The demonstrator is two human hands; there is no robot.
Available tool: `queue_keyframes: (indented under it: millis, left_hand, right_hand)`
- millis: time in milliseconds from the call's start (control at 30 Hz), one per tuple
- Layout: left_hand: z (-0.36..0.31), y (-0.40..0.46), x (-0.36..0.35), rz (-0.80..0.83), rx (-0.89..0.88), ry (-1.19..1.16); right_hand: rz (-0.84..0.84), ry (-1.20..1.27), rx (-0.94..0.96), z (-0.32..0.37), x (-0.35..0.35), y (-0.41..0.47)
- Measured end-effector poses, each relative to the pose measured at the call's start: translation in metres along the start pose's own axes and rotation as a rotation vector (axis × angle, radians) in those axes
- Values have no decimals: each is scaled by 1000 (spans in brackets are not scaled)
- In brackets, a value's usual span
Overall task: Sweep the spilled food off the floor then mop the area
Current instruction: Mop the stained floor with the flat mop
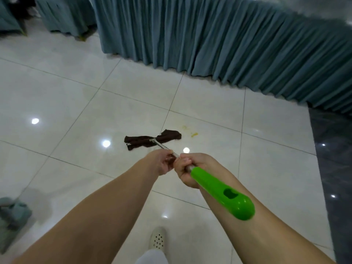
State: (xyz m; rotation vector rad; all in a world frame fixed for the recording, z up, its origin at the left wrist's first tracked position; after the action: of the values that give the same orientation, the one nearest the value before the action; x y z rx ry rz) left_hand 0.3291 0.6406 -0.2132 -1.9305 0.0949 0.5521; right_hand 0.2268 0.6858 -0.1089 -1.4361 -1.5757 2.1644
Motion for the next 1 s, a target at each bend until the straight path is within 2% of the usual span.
queue_keyframes:
  millis: [500, 767, 1000]
  left_hand:
    - [65, -10, -101, 279, 56, 269]
    - [79, 9, -135, 306, 79, 385]
    - [59, 36, -162, 216, 71, 320]
  right_hand:
    - [-186, 224, 159, 25, 60, -79]
    - [-124, 81, 67, 52, 91, -103]
    - [-101, -105, -10, 103, 93, -94]
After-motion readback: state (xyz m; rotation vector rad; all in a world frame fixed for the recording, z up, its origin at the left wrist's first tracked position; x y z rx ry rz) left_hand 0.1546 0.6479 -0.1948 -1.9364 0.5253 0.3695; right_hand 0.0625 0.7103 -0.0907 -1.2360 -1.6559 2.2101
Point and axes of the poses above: each hand's wrist, its own y-axis towards the middle knuckle, its own x-axis out of the back of the hand, z = x × y, the point moved 1 cm from there along y, towards the middle knuckle, and after that the axes turned 12 degrees about z, right-handed, at the moved point
